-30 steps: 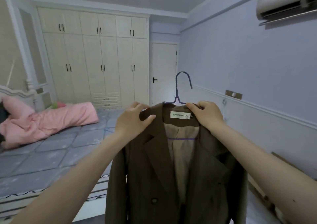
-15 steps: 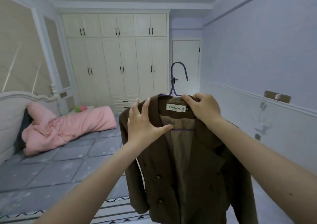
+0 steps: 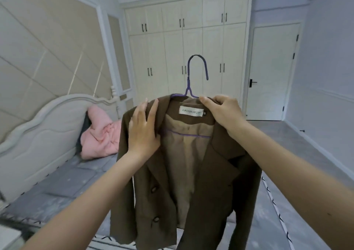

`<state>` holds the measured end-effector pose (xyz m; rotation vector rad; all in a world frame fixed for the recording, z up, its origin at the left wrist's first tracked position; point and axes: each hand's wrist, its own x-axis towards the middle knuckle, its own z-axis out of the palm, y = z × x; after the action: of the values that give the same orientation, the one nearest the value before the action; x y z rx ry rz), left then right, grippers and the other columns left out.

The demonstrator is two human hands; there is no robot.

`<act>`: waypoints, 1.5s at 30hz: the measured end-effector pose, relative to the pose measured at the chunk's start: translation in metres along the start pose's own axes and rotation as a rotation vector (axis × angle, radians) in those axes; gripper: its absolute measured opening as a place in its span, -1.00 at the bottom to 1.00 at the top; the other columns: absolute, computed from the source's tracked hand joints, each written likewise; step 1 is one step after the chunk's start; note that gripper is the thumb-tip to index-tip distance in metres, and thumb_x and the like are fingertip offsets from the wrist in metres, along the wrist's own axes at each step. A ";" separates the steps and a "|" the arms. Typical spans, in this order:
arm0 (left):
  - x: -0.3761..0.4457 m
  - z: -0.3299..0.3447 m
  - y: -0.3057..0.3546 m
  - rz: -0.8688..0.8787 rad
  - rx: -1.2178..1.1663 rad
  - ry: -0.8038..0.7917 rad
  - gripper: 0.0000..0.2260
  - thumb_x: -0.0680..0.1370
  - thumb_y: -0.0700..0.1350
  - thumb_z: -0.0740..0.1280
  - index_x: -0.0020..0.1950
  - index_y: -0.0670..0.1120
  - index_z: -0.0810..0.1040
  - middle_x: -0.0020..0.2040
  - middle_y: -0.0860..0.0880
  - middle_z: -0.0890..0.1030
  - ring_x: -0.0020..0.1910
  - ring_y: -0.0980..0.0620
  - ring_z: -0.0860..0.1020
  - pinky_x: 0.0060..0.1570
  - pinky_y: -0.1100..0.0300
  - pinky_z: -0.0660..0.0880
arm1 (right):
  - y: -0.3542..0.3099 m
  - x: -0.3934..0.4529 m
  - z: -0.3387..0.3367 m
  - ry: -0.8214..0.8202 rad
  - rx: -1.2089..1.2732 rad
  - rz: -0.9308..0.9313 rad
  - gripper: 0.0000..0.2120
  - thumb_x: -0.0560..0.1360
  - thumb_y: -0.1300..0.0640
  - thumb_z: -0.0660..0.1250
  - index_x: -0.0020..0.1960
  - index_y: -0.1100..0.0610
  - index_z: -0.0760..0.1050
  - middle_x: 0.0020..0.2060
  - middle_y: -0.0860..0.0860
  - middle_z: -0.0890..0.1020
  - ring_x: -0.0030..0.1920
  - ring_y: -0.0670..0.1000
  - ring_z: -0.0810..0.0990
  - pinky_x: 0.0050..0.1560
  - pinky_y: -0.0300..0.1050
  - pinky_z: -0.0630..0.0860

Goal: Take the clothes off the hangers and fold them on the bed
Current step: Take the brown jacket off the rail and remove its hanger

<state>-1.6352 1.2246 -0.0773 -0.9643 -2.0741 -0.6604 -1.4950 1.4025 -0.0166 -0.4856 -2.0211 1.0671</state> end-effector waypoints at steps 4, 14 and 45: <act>0.016 0.023 -0.046 -0.068 0.031 -0.057 -0.17 0.27 -0.31 0.36 0.51 -0.03 0.17 0.44 -0.14 0.28 0.33 -0.21 0.34 0.17 -0.12 0.43 | 0.026 0.047 0.036 -0.075 -0.011 -0.015 -0.61 0.44 -0.23 0.33 -0.22 0.11 0.59 -0.28 0.02 0.64 -0.13 0.05 0.62 -0.08 0.03 0.55; 0.086 0.107 -0.165 -0.219 0.066 -0.182 -0.50 0.40 -0.23 0.34 0.34 -0.02 0.42 0.19 -0.08 0.46 0.15 -0.14 0.45 -0.09 0.03 0.40 | 0.086 0.157 0.121 -0.141 -0.114 -0.004 -0.62 0.45 -0.20 0.33 -0.26 0.12 0.56 -0.29 0.03 0.62 -0.21 0.01 0.57 -0.16 -0.07 0.47; 0.220 0.274 -0.210 -0.435 -0.788 -0.759 -0.68 0.42 -0.25 0.45 0.04 0.11 0.53 0.02 0.08 0.62 0.03 0.13 0.56 0.01 0.27 0.48 | 0.231 0.336 0.160 -0.260 -0.085 0.085 -0.73 0.55 -0.07 0.25 -0.12 0.11 0.58 -0.20 0.00 0.62 -0.13 -0.05 0.55 -0.10 -0.14 0.45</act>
<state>-2.0116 1.3840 -0.0932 -1.3358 -2.7892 -1.6175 -1.8342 1.6647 -0.1043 -0.5018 -2.2991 1.1480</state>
